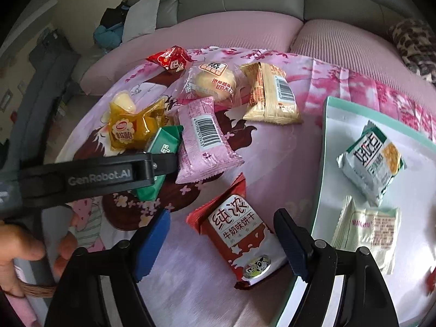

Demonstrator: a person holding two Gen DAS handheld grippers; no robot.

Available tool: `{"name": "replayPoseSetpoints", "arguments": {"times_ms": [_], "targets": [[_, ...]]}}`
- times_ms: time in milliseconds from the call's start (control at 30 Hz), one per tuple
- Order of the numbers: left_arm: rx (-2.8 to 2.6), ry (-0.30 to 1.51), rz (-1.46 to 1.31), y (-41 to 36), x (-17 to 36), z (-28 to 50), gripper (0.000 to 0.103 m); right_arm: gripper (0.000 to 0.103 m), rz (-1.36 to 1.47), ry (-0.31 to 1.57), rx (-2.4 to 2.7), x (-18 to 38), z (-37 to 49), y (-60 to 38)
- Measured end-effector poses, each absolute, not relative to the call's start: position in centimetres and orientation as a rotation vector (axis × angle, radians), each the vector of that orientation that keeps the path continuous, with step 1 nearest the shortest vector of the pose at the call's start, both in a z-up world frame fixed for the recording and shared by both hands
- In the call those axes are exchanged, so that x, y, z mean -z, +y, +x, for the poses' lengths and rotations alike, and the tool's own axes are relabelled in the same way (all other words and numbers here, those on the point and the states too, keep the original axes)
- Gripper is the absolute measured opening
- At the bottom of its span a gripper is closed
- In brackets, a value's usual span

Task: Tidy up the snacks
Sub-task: 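Grasp the green-white biscuit box with the left tool while the right tool grasps the red milk biscuit pack, then carry the green box and red milk biscuit pack over the tray with both tools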

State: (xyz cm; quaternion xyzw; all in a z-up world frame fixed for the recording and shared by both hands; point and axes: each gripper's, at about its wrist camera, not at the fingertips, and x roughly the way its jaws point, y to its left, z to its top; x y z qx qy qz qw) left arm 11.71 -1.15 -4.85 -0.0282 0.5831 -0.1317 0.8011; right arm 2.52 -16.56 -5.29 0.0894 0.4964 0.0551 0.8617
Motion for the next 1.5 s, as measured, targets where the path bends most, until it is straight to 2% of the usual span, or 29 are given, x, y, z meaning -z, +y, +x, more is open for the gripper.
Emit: {"name": "replayPoseSetpoints", "arguments": {"times_ms": [167,233,367,633,667,800,1033,1500], "targets": [[0.307,1.26,-0.053,-1.9,5.1,11.7,0.053,0.08,0.227,1.056,-0.129,5.2,2.1,-16.7],[0.318,1.265,-0.049,-2.1,5.1,11.7,0.047,0.08,0.228,1.06,-0.132,5.1,2.0,-16.7],[0.328,1.263,-0.017,-2.5,5.1,11.4,0.042,0.08,0.216,1.072,-0.14,5.1,1.9,-16.5],[0.305,1.271,0.065,-2.0,5.1,10.2,0.042,0.079,0.169,1.096,-0.148,5.4,1.5,-16.0],[0.304,1.272,0.067,-1.9,5.1,10.1,0.041,0.076,0.153,1.098,-0.14,5.4,1.4,-15.9],[0.301,1.273,0.08,-1.8,5.0,10.0,0.041,0.048,0.088,1.124,-0.068,6.0,1.4,-16.0],[0.297,1.26,0.099,-2.5,4.7,10.2,0.041,0.042,0.105,1.086,-0.052,5.3,1.0,-16.8],[0.272,1.107,0.047,-1.8,0.0,9.7,0.041,0.042,0.197,0.913,-0.055,0.6,-0.3,-17.9]]}}
